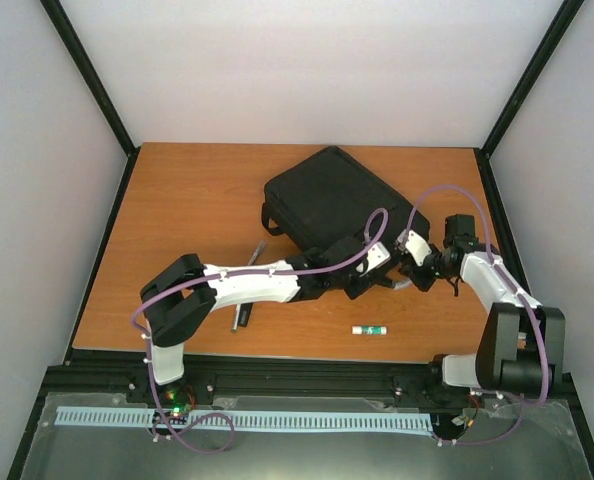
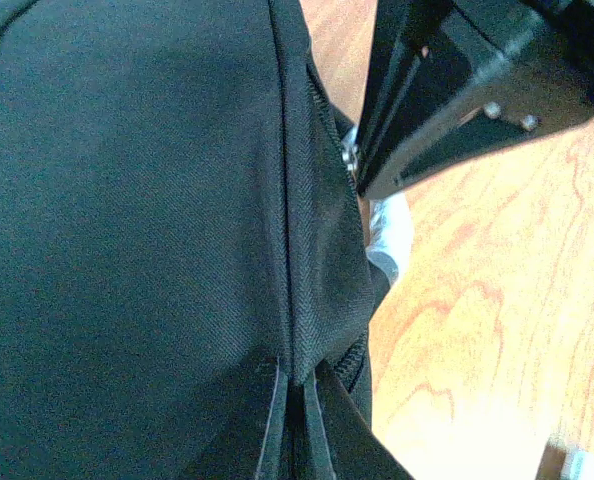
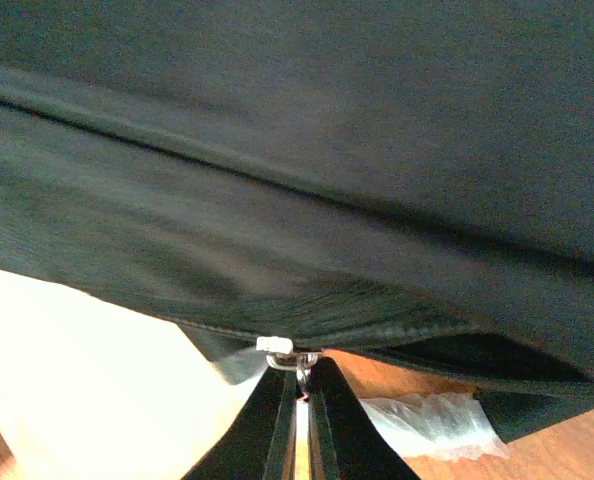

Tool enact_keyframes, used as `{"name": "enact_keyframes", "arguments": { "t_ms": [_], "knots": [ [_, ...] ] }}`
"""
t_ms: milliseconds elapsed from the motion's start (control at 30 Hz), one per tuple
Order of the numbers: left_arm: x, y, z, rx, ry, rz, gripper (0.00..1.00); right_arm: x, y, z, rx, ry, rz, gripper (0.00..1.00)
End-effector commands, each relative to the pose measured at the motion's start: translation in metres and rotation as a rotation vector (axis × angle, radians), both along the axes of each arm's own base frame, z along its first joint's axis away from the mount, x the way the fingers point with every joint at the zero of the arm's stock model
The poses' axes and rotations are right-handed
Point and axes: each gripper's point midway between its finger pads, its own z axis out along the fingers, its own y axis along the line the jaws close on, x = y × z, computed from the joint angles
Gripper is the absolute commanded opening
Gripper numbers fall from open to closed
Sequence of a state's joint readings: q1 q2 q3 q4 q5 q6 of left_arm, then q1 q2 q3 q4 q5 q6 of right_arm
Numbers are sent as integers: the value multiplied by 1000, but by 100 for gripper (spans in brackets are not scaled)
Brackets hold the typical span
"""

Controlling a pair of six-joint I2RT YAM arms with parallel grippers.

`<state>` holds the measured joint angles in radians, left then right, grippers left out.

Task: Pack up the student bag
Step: Zip the student bag at the center of the board.

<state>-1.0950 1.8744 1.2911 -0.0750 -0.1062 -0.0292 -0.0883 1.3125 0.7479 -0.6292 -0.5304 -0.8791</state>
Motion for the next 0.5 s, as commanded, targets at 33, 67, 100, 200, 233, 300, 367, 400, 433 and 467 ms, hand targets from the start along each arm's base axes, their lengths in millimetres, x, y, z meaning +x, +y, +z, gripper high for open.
{"name": "enact_keyframes", "arguments": {
  "t_ms": [33,67,100,200,233,300,367,400,433,467],
  "knots": [
    [-15,5,24,-85,7,-58,1,5,-24,-17,-64,61,-32,3],
    [-19,9,20,-80,19,-64,1,9,-27,-18,-68,60,-45,3],
    [-23,13,16,-71,31,-71,1,13,-30,-18,-70,59,-58,3],
    [-37,26,-2,-40,78,-96,1,26,-39,-19,-83,59,-93,3],
    [-41,31,-6,-33,89,-99,1,31,-42,-18,-89,54,-100,3],
    [-48,41,-12,-21,108,-98,1,38,-45,-18,-98,54,-111,3],
    [-52,53,-16,-8,115,-85,1,44,-49,-20,-110,51,-120,3],
    [-52,58,-19,4,115,-74,1,46,-50,-20,-115,51,-123,3],
    [-53,64,-23,20,115,-61,1,49,-52,-20,-121,48,-127,3],
    [-53,70,-26,33,115,-51,1,51,-53,-21,-123,47,-130,3]
  ]
}}
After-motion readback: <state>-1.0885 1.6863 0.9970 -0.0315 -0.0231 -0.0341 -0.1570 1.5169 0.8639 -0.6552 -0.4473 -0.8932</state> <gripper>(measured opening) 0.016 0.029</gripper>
